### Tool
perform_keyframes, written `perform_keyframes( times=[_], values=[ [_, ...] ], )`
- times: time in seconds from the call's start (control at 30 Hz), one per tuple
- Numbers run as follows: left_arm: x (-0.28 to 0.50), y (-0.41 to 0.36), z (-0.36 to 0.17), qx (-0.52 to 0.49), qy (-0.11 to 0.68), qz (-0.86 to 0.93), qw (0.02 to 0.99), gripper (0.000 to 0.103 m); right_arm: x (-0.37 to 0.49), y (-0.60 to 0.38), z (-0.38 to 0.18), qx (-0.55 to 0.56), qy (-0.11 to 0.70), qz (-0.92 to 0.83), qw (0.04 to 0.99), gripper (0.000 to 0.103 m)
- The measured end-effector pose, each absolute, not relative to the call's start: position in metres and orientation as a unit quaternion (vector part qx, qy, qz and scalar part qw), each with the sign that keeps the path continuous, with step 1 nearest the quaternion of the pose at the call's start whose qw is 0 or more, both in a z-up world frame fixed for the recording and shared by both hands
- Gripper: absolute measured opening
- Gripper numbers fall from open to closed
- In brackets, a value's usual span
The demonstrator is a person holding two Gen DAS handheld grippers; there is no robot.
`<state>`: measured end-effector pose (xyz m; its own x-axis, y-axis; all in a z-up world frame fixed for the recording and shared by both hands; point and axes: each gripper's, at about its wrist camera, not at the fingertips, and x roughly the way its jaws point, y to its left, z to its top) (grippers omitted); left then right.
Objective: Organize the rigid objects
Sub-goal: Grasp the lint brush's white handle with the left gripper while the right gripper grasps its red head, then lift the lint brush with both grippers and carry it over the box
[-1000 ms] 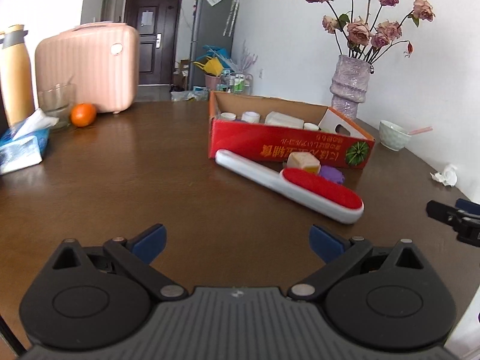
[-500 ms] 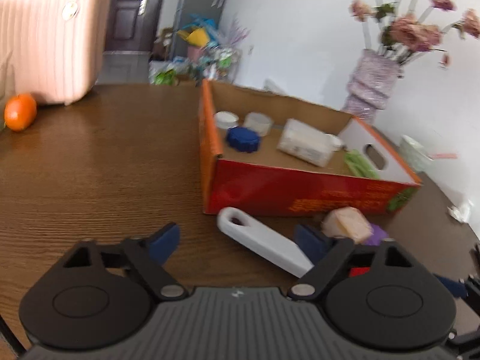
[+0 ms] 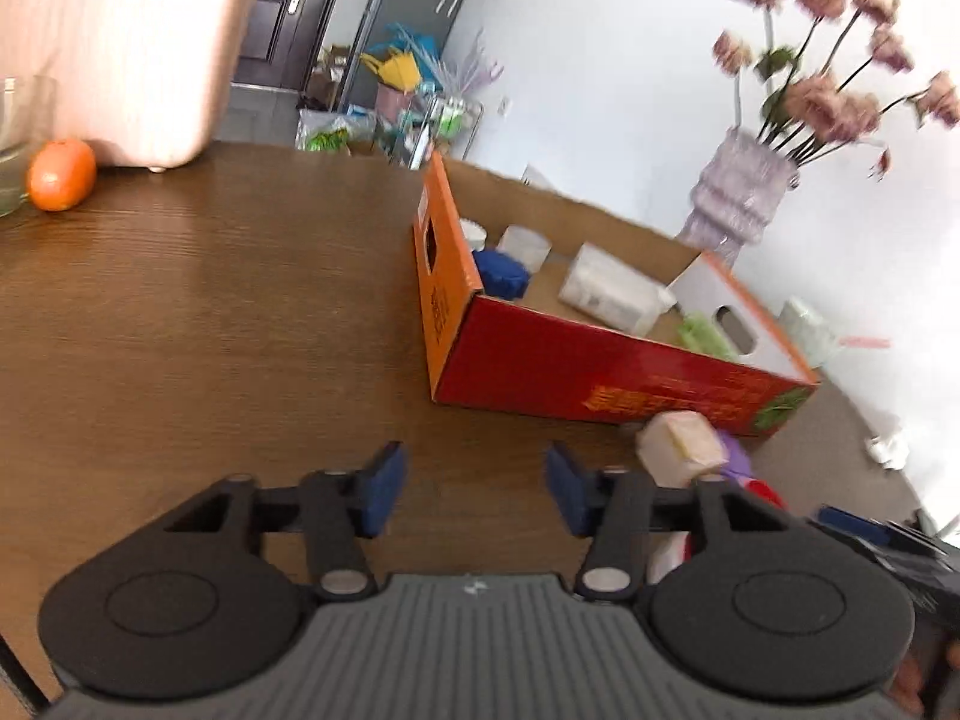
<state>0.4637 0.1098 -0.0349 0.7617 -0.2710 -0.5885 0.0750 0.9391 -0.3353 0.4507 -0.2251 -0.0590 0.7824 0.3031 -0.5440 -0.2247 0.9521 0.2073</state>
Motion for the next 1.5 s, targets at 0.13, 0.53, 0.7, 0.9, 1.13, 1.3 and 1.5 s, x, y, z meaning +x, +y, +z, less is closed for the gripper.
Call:
perform_keyframes(
  times=[0.13,0.53,0.7,0.9,1.13,1.3,1.5],
  values=[
    [0.415,0.105,-0.041,-0.166,0.334,-0.114,0.921,0.077,0.465,-0.231,-0.055,0.083,0.308,0.148,0.936,0.062],
    [0.37,0.112,-0.057,-0.202,0.34,-0.047,0.917,0.042,0.498,-0.237,-0.069,0.16,0.372,0.217,0.888,0.047],
    [0.367,0.107,-0.057,-0.191,0.339,-0.071,0.919,0.042,0.477,-0.235,-0.066,0.141,0.366,0.21,0.895,0.045],
    [0.377,0.099,-0.057,-0.177,0.354,-0.053,0.917,0.014,0.468,-0.231,-0.06,0.128,0.366,0.201,0.9,0.045],
    [0.374,0.101,-0.056,-0.177,0.364,-0.032,0.914,0.019,0.48,-0.226,-0.057,0.121,0.363,0.203,0.901,0.046],
    [0.371,0.102,-0.057,-0.192,0.361,-0.024,0.912,0.022,0.492,-0.235,-0.067,0.17,0.374,0.217,0.886,0.046],
    [0.357,0.104,-0.055,-0.236,0.357,-0.009,0.904,0.016,0.465,-0.24,-0.066,0.149,0.356,0.233,0.893,0.036]
  ],
)
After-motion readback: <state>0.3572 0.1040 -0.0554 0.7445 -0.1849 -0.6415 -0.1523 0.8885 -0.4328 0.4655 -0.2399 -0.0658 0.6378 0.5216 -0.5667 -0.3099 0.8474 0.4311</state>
